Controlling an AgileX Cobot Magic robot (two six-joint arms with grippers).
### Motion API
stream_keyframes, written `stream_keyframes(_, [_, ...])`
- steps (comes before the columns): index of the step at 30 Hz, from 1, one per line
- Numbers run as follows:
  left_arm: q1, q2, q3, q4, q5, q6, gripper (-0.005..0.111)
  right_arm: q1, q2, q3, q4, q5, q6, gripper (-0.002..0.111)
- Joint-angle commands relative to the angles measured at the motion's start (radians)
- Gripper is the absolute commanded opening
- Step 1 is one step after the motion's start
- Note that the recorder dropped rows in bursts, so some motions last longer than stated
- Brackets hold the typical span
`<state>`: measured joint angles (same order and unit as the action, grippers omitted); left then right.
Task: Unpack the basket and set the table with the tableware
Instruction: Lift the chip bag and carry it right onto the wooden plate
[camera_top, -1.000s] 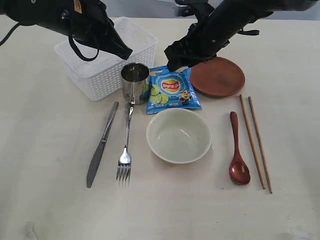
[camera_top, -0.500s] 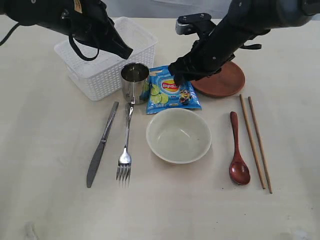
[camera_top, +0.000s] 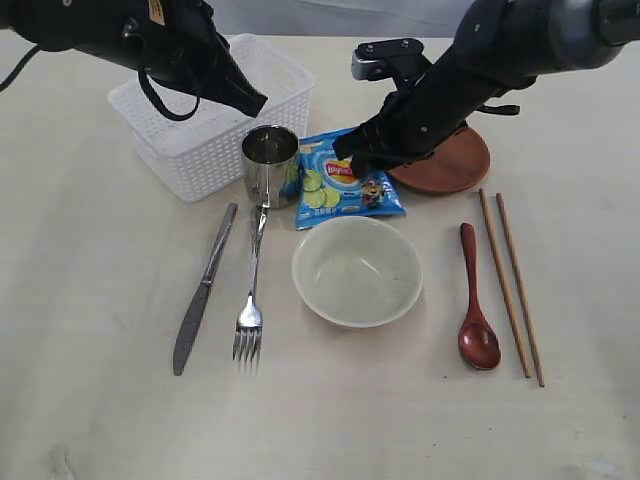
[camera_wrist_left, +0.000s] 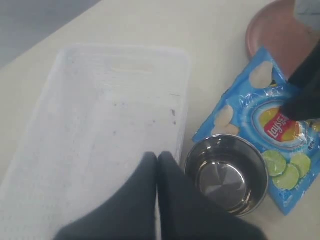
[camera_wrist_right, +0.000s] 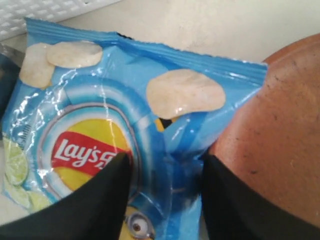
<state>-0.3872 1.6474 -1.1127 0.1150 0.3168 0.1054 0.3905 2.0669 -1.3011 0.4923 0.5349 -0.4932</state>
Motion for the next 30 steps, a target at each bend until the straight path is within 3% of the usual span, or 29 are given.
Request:
stream_keyframes(1, [0.003, -0.011, 0.003, -0.015, -0.013, -0.005, 0.000, 0.011, -0.007, 0.003, 0.007, -0.012, -0.001, 0.027])
stream_keyframes(12, [0.003, -0.011, 0.003, -0.015, -0.013, -0.005, 0.000, 0.011, -0.016, 0.001, 0.007, -0.007, 0.012, -0.001])
stream_keyframes(30, [0.003, -0.011, 0.003, -0.015, -0.013, -0.005, 0.000, 0.005, -0.197, 0.001, -0.078, -0.005, 0.022, -0.001])
